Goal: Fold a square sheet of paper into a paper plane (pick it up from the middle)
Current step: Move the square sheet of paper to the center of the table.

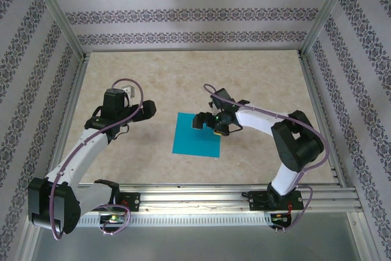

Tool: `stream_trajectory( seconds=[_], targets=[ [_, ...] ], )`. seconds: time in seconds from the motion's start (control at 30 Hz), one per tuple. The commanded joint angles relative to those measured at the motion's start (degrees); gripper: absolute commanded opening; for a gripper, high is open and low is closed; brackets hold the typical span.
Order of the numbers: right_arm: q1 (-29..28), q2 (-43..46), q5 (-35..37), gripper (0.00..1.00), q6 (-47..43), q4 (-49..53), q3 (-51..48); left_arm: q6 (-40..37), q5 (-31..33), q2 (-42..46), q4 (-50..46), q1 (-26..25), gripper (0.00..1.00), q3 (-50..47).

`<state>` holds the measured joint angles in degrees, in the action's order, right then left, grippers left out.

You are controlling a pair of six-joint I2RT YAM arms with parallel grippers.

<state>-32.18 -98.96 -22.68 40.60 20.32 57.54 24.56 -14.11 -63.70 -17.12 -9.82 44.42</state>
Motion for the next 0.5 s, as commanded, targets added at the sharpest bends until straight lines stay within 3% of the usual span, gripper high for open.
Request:
stream_trajectory(
  seconds=[0.0, 0.4, 0.47],
  targets=[
    [-1.1, -0.7, -2.9, 0.98, 1.4, -1.6, -0.6, 1.4, -1.2, -0.3, 2.7, -0.8, 1.00, -0.9],
    [-1.6, -7.1, 0.2, 0.98, 14.4, -9.9, 0.0, 1.3, -5.8, -4.4, -1.5, -0.9, 1.00, 4.1],
    [-1.7, -8.9, -2.6, 0.98, 12.4, -11.4, 1.8, 0.6, -6.8, -5.7, -2.5, -1.1, 1.00, 5.1]
  ],
)
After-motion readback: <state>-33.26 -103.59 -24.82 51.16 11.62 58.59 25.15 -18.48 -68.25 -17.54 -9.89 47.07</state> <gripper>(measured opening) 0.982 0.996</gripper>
